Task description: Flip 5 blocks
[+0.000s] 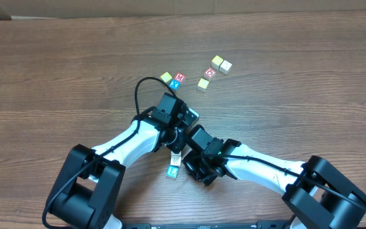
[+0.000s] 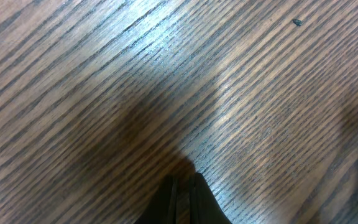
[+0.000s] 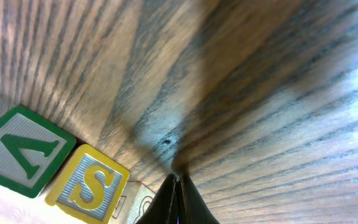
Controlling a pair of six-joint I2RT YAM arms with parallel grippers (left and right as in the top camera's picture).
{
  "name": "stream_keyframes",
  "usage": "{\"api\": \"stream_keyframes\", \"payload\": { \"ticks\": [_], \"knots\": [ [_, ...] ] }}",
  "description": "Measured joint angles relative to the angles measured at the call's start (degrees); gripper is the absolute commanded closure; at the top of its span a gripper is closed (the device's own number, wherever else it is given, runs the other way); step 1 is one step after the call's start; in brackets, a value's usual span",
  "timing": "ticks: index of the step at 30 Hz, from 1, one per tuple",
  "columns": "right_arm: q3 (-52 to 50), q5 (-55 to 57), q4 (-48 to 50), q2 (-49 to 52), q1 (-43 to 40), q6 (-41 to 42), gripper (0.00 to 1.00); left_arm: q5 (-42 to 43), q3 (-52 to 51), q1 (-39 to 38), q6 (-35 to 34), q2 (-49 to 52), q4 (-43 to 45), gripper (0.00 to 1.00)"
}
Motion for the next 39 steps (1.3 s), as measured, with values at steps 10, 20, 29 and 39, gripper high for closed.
{"api": "stream_keyframes", "payload": {
  "ticks": [10, 20, 29, 39],
  "knots": [
    [0.0, 0.0, 0.0, 0.0, 0.0, -6.5, 0.96, 4.4, -0.3, 3.3, -0.3, 0.3, 0.8, 0.96],
    [0.0, 0.1, 0.0, 0.0, 0.0, -11.9, 0.96, 6.2, -0.5, 8.3, -2.5, 0.7, 2.2, 0.96],
    [0.4, 1.9, -2.1, -0.3, -1.2, -15.4, 0.96, 1.0, 0.7, 11.8, -9.2, 0.7, 0.1, 0.96],
    [0.4, 3.5, -7.1, -1.6, -13.4, -35.2, 0.96, -4.7, 2.6, 16.8, -18.8, 0.1, -13.9, 0.96]
  ]
}}
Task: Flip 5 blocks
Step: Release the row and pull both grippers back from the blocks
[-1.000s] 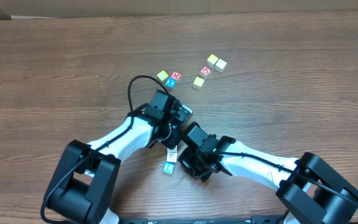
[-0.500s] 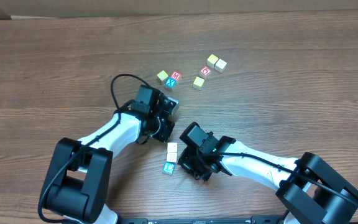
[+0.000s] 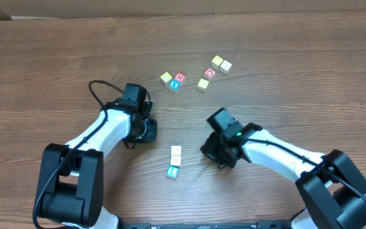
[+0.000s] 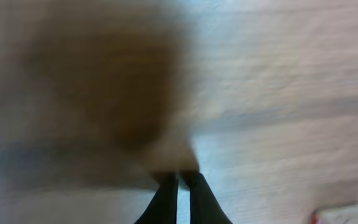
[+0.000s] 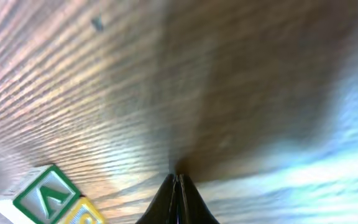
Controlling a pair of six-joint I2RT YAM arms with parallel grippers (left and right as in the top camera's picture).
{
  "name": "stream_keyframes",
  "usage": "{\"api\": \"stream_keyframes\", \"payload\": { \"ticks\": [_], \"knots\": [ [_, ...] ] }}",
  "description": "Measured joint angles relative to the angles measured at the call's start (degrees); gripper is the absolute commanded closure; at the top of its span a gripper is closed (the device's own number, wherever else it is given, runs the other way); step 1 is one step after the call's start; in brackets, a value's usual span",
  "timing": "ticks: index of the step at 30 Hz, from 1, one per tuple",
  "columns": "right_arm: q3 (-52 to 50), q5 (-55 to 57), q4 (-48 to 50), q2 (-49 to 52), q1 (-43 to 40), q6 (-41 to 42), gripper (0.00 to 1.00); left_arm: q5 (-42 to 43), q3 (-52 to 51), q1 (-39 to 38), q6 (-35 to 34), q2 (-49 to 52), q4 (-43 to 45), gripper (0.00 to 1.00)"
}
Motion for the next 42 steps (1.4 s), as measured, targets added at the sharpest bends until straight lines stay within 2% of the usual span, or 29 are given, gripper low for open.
{"api": "stream_keyframes", "payload": {
  "ticks": [8, 15, 22, 33, 42],
  "knots": [
    [0.0, -1.4, -3.7, -0.2, -5.5, -15.4, 0.96, 0.0, -0.2, -0.2, -0.5, -0.1, -10.5, 0.96],
    [0.1, -1.6, -6.4, -0.5, -9.2, -23.2, 0.96, -0.1, -1.3, -3.2, 0.3, -0.7, -15.0, 0.96],
    [0.1, -1.7, -6.6, -0.6, -9.5, -26.8, 0.96, 0.9, -4.0, -7.5, 0.3, -4.9, -17.1, 0.95],
    [0.1, -2.1, -6.6, -0.6, -9.5, -31.4, 0.96, -0.5, -4.0, -15.1, -3.9, -21.7, -17.9, 0.95],
    [0.1, -2.5, -6.7, -0.6, -9.5, -32.6, 0.96, -0.9, -11.2, -19.4, -9.4, -24.1, -16.2, 0.96]
  ]
}}
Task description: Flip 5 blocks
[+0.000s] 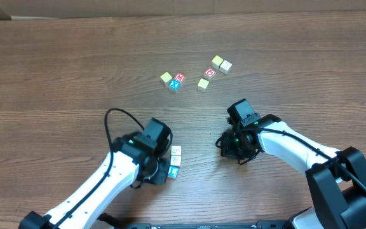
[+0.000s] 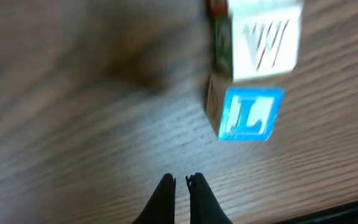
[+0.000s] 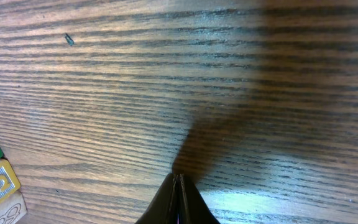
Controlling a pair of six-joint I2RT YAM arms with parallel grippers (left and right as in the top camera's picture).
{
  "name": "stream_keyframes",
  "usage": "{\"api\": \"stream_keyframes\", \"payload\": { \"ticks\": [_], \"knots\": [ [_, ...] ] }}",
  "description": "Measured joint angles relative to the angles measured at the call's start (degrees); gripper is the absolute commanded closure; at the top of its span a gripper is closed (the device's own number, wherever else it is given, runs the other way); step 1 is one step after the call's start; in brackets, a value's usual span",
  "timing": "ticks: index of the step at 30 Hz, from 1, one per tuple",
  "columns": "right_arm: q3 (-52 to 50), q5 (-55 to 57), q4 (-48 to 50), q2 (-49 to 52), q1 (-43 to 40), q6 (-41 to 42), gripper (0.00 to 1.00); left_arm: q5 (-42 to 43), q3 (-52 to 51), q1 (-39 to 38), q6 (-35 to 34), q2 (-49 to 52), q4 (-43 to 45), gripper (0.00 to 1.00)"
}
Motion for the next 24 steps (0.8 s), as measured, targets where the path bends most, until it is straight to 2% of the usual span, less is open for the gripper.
{"api": "stream_keyframes", "payload": {
  "ticks": [6, 10, 16, 24],
  "knots": [
    [0.0, -0.1, 0.1, 0.0, 0.0, -0.2, 0.96, 0.0, -0.9, -1.2, -2.7, -0.1, 0.2, 0.96],
    [0.0, -0.7, 0.2, 0.0, 0.0, -0.2, 0.96, -0.1, -0.9, -1.2, -7.9, -0.2, 0.3, 0.96],
    [0.0, -1.8, 0.3, 0.0, 0.0, -0.4, 0.96, 0.0, -0.9, -1.2, -18.6, -0.2, 0.5, 0.96],
    [0.0, -2.6, 0.3, 0.0, 0.0, -0.3, 0.96, 0.2, -0.9, -1.2, -37.3, -0.2, 0.4, 0.96]
  ]
}}
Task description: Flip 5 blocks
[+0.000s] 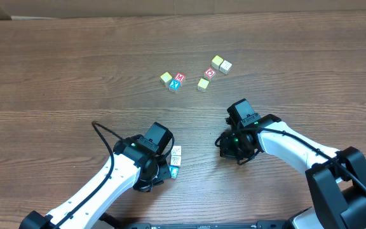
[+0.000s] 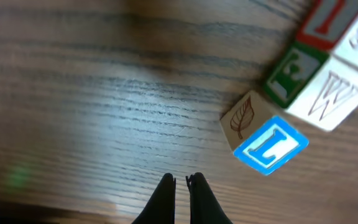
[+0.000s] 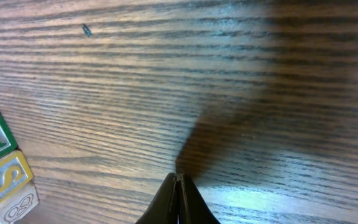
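Note:
Two blocks lie near the front: a white one with a W [image 1: 176, 152] and a blue L block [image 1: 173, 171]. In the left wrist view the blue L block [image 2: 270, 144] has a leaf on its side and touches the W block [image 2: 331, 99], with green and red faces behind. My left gripper [image 2: 180, 180] is shut and empty, on bare wood left of and below the L block. My right gripper [image 3: 178, 178] is shut and empty, low over bare wood to the right of that pair. Far to its left are a green A block and a yellow S block [image 3: 5, 177].
Several more blocks lie scattered at the back: a yellow one [image 1: 166, 77], a red M [image 1: 180, 77], a blue X [image 1: 175, 84], another yellow [image 1: 203, 84], a red O [image 1: 210, 72], and a yellow-and-cream pair [image 1: 221, 63]. A cable loops off the left arm [image 1: 107, 137].
The left wrist has turned and shifted a little. The L and W blocks now sit at the right of its view instead of straight ahead. The right gripper has hardly moved.
Both shut grippers were first close together at the table's middle, by the near pair of blocks. Then the left was out to the left and the right off to the right. Later the left stood beside the L block, where it remains. No block has visibly moved.

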Controlling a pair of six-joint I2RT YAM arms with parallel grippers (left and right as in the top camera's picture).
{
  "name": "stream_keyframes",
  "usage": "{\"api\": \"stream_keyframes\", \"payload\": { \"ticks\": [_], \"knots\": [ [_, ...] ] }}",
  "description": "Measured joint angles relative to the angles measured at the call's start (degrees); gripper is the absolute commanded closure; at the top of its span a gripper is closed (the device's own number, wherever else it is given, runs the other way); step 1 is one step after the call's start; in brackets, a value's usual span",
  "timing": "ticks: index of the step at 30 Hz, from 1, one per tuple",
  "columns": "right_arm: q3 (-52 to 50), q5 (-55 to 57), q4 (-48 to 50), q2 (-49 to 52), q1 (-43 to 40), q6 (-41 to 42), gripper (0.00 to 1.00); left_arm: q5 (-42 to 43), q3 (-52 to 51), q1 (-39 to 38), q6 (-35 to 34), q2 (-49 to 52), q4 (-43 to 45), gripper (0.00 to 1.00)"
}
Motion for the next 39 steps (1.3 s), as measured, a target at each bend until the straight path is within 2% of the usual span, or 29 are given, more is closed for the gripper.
{"api": "stream_keyframes", "payload": {
  "ticks": [9, 16, 31, 39],
  "knots": [
    [0.0, -0.8, -0.4, 0.0, 0.0, 0.0, 0.96, 0.6, 0.0, 0.0, -21.5, 0.2, 1.4, 0.96],
    [0.0, -0.9, -0.7, 0.0, 0.0, 0.0, 0.96, -0.7, 0.0, 0.0, -31.3, 0.5, 2.3, 0.95],
    [0.0, -0.9, -0.9, 0.0, 0.0, 0.0, 0.96, -1.3, 0.0, 0.0, -34.5, 9.3, 9.6, 0.96],
    [0.0, -1.0, -1.1, 0.0, 0.0, 0.0, 0.96, -1.3, 0.0, 0.7, -34.8, 9.9, 10.0, 0.95]
  ]
}}
